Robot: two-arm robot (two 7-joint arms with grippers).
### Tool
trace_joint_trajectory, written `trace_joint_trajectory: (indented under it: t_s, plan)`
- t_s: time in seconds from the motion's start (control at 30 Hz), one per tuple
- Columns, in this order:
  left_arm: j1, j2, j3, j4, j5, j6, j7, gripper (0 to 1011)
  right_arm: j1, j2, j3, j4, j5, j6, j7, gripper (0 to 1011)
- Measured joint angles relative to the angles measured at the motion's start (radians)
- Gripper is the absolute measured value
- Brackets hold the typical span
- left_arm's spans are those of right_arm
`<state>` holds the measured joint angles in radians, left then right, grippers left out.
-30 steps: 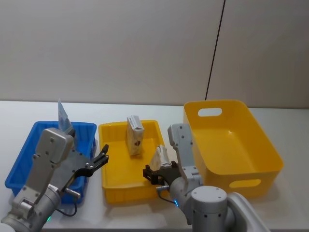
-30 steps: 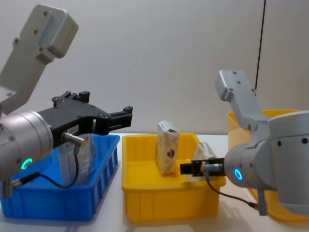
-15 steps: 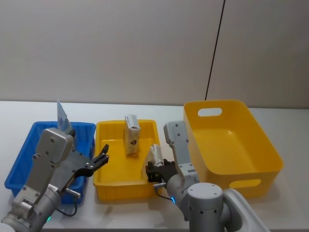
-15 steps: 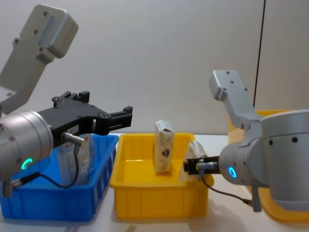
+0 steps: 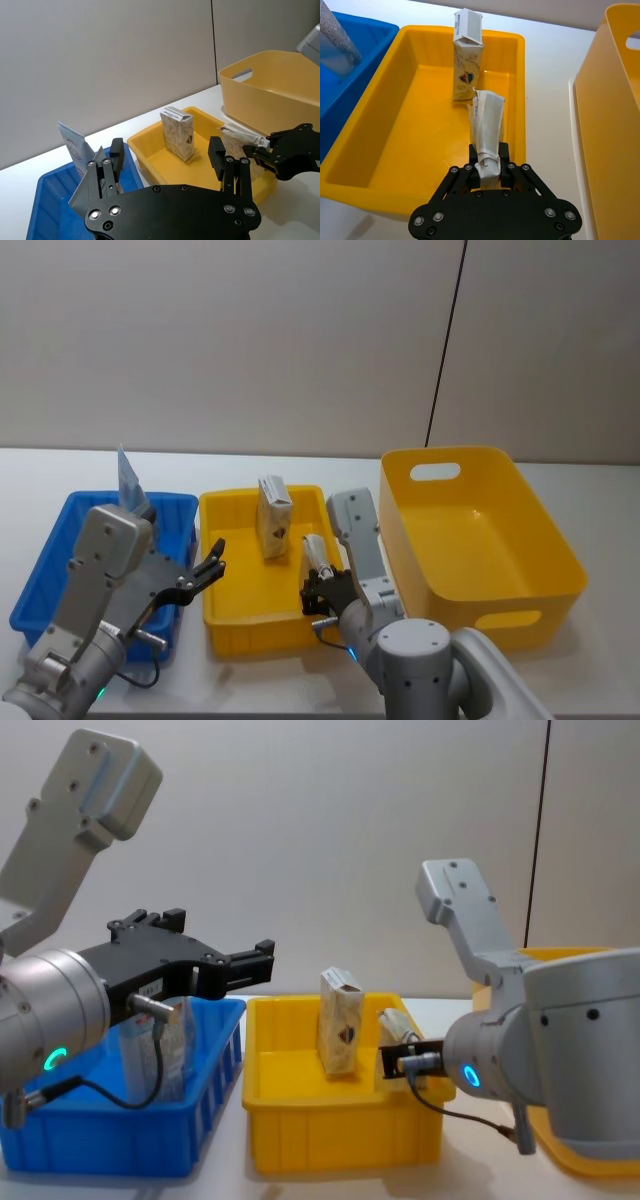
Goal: Bimanual collaborative sorting of washing and personal care products
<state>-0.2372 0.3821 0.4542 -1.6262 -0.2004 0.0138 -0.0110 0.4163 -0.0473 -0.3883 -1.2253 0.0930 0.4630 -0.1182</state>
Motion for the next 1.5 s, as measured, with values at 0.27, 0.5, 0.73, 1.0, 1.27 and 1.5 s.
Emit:
trace_joint_trajectory:
  t_s: [0.27, 0.5, 0.73, 1.0, 1.27, 1.5]
  plan:
    - [0.0, 0.0, 0.0, 0.0, 0.0, 0.0, 0.0, 1001, -0.002, 0.006, -0.015, -0.012, -0.02, -0.04, 0.005, 145]
    - [0.0, 0.0, 0.0, 0.0, 0.0, 0.0, 0.0, 1001, -0.011, 0.016, -0.028, -0.028, -0.034, -0.121, 0.027, 136]
    - [0.0, 0.0, 0.0, 0.0, 0.0, 0.0, 0.0, 1001, -0.017, 0.026, -0.034, -0.046, -0.046, -0.209, 0.045, 132]
    - [0.0, 0.0, 0.0, 0.0, 0.0, 0.0, 0.0, 1001, -0.021, 0.041, -0.027, -0.073, -0.062, -0.296, 0.05, 127]
    - [0.0, 0.0, 0.0, 0.0, 0.0, 0.0, 0.0, 1001, -0.028, 0.066, 0.008, -0.122, -0.084, -0.339, 0.024, 126]
    - [0.0, 0.0, 0.0, 0.0, 0.0, 0.0, 0.0, 1001, -0.038, 0.09, 0.052, -0.163, -0.094, -0.32, -0.004, 127]
